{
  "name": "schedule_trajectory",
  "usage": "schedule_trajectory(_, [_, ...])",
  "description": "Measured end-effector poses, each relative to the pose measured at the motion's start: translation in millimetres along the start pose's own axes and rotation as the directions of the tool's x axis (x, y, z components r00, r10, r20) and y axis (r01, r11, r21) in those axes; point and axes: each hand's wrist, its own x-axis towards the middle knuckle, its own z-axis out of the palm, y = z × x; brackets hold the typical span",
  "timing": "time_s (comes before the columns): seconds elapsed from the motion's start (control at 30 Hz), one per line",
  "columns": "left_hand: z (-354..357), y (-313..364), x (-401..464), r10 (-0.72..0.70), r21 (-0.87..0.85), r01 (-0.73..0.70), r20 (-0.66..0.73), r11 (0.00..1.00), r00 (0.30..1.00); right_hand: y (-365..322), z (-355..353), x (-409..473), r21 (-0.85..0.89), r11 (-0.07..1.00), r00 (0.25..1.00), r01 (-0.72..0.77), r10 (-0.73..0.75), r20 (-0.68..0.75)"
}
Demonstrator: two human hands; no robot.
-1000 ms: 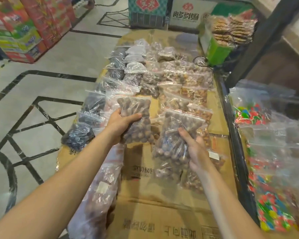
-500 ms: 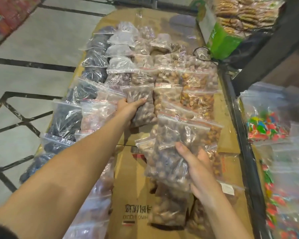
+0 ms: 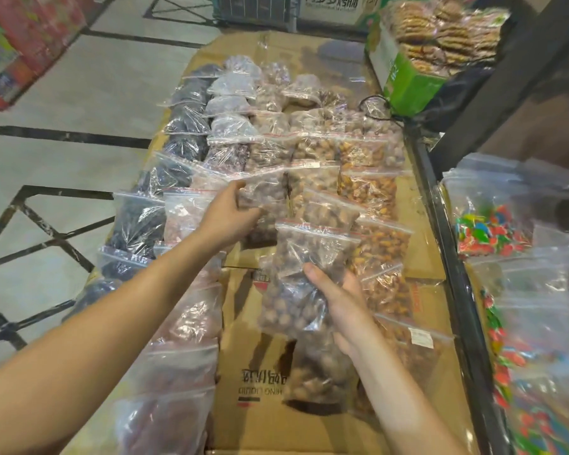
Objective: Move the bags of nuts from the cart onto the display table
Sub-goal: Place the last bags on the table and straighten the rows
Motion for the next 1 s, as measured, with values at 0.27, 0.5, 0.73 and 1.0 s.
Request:
schedule_trajectory(0.27, [-42.1,-26.9,-111.0,0.063,-0.148,-0.072,-0.069,0.986,0.996,-32.8,94.9,51.1,-0.017,1.000,0.999,0.010,-0.009,0.048])
schedule_trajectory(0.5, [-54.0,-59.8,-135.1,0.124,0.035,-0.125,0.014,0.992,0.992,-27.3,112.2,68.1,-0.251,0.968,0.999,0.004,-0.012,-0.033])
schedule_trajectory(0.73, [-70.0,-65.4,-131.8,0.237,0.337,-0.256,0.097,0.906,0.967,-10.9,131.1,51.9,-0.647,0.742,0.936,0.173,-0.329,-0.127])
schedule_trajectory(1.0, [-79.0,-72.7,-136.5,0.244,0.378,-0.314,0.221,0.871,0.944,12.7,115.4,49.8,-0.906,0.413,0.948,0.095,-0.315,-0.044])
